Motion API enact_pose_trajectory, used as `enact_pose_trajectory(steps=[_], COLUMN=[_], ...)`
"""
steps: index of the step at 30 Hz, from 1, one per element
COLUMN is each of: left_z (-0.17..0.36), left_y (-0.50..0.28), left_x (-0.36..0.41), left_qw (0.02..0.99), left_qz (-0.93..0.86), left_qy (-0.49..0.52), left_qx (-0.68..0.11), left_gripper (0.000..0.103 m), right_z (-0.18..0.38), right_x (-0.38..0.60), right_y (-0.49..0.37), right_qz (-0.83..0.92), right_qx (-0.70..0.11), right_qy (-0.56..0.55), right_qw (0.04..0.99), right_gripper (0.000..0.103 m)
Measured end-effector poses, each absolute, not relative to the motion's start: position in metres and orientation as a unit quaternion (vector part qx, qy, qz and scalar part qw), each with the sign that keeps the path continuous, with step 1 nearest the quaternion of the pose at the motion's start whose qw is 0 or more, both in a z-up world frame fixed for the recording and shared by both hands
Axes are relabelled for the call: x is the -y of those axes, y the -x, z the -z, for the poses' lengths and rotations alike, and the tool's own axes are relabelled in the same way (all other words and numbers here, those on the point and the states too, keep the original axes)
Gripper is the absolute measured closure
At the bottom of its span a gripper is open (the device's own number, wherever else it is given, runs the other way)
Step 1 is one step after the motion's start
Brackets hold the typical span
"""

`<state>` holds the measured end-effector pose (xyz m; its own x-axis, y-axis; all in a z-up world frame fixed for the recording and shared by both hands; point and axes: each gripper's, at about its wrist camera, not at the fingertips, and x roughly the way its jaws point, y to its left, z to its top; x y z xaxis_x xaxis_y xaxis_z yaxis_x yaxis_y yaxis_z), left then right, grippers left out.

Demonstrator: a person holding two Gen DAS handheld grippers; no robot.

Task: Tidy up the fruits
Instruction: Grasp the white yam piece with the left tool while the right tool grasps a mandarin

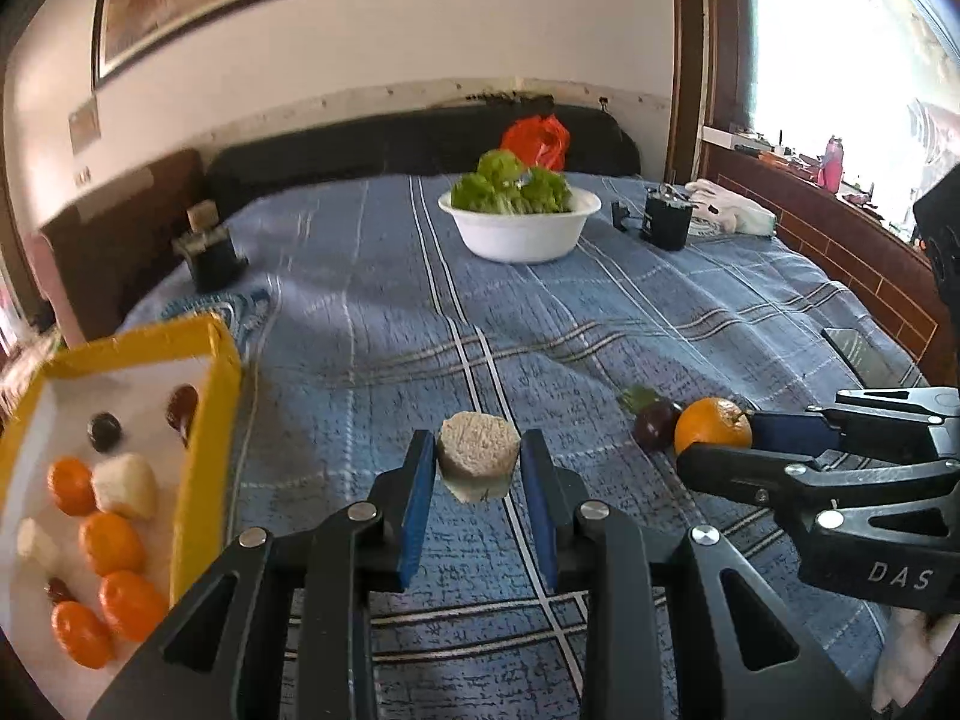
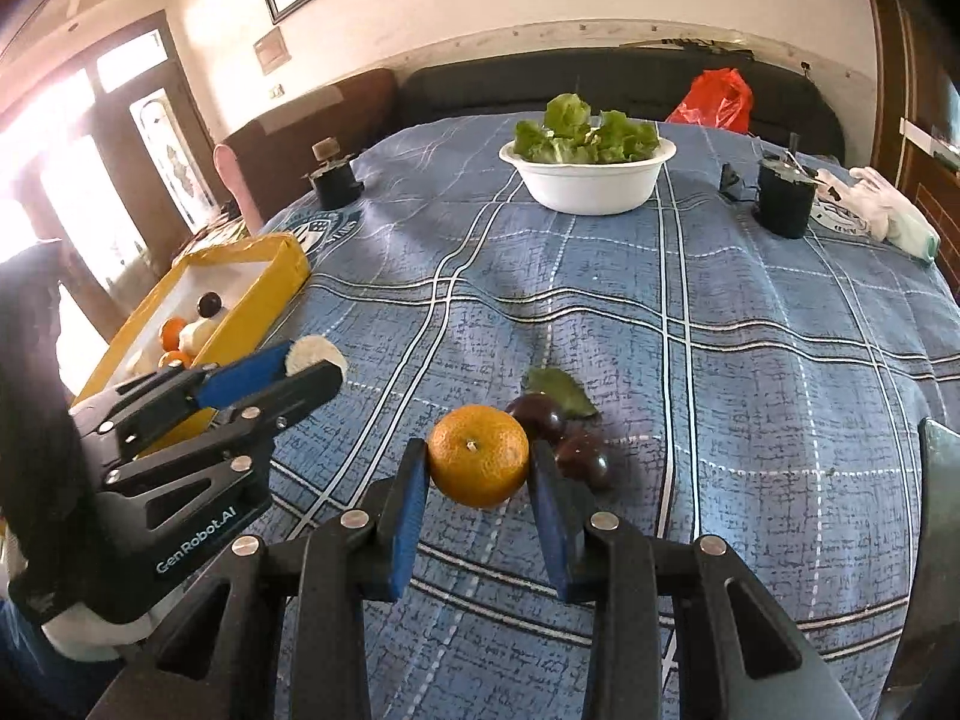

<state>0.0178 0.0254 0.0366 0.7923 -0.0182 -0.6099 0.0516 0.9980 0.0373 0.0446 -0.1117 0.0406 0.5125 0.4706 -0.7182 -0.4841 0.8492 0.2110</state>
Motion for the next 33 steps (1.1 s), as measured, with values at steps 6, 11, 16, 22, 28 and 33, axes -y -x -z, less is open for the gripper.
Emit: enact_pose_trajectory(steps=[6,11,16,22,28,33], left_z=[-0.041,-0.041,-0.042,-0.041,-0.041,-0.041], left_y=[-0.015,-0.013,-0.012,-0.012,-0.012,-0.011], left_x=[-0.018,-0.016,-0.014,-0.013,-0.012,-0.012], left_qw=[0.951,0.952,0.952,0.952,0.952,0.952], left_qz=[0.011,0.009,0.008,0.007,0.007,0.006], left_qy=[-0.051,-0.056,-0.061,-0.062,-0.062,-0.063], left_qx=[-0.305,-0.302,-0.301,-0.3,-0.3,-0.299], left_gripper=[0.075,0.075,0.075,0.075,0.075,0.075], right_z=[-0.041,-0.041,-0.042,-0.044,-0.045,-0.045], right_x=[0.111,0.111,0.112,0.111,0.112,0.111], right_y=[-0.043,-0.042,-0.042,-0.041,-0.041,-0.041], right_qz=[-0.279,-0.279,-0.28,-0.28,-0.28,-0.279], right_qx=[-0.403,-0.404,-0.401,-0.399,-0.398,-0.398], right_qy=[0.005,0.005,0.006,0.006,0.006,0.006], right_qw=[0.871,0.871,0.872,0.873,0.873,0.874], right_gripper=[0.066,0.066,0.066,0.066,0.066,0.066])
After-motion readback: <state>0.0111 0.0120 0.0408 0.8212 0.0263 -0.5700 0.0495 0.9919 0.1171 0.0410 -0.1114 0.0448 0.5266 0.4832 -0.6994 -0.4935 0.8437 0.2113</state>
